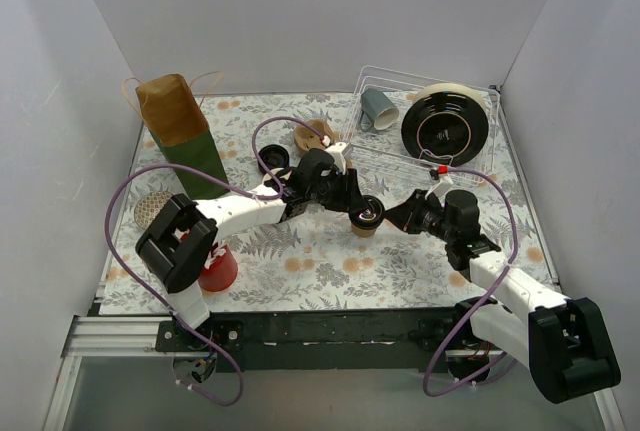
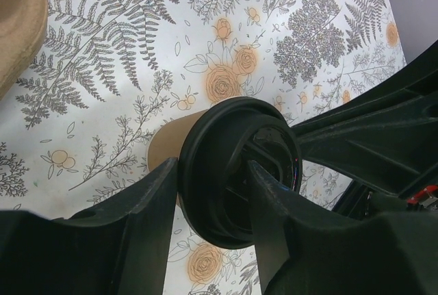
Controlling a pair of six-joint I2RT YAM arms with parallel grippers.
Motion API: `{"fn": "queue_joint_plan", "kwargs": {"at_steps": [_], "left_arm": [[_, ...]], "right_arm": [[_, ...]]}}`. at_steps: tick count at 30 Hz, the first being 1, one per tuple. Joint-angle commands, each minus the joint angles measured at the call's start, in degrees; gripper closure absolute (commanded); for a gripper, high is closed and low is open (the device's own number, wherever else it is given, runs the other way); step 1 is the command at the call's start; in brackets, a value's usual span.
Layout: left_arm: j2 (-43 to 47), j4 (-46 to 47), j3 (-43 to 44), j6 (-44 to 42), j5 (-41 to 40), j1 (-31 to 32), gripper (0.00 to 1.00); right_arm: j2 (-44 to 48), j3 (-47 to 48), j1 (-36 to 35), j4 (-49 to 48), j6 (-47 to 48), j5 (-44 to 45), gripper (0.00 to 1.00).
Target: Pack the takeout coffee
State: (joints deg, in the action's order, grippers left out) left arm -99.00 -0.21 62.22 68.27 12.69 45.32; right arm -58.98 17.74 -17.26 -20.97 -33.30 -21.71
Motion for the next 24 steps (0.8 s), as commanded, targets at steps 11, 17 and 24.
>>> {"fn": "queue_joint_plan", "kwargs": {"at_steps": [11,17,24], "left_arm": [[-4.4,-12.4,0.2,-7.7,1.0,0.6,0.47],[-4.6,-12.5,2.8,-8.9,1.1,0.6,0.38],[-3.7,-13.9,6.1,-8.7,0.7,0.6,0.28]], "right_arm": [[5.3,12.9,-0.2,20.9,2.2,5.2,0.60],[1.8,15.7,-0.2,20.9,3.9,7.9,0.64],[1.1,15.0,-0.1,22.6,4.8,7.4,0.65]]}}
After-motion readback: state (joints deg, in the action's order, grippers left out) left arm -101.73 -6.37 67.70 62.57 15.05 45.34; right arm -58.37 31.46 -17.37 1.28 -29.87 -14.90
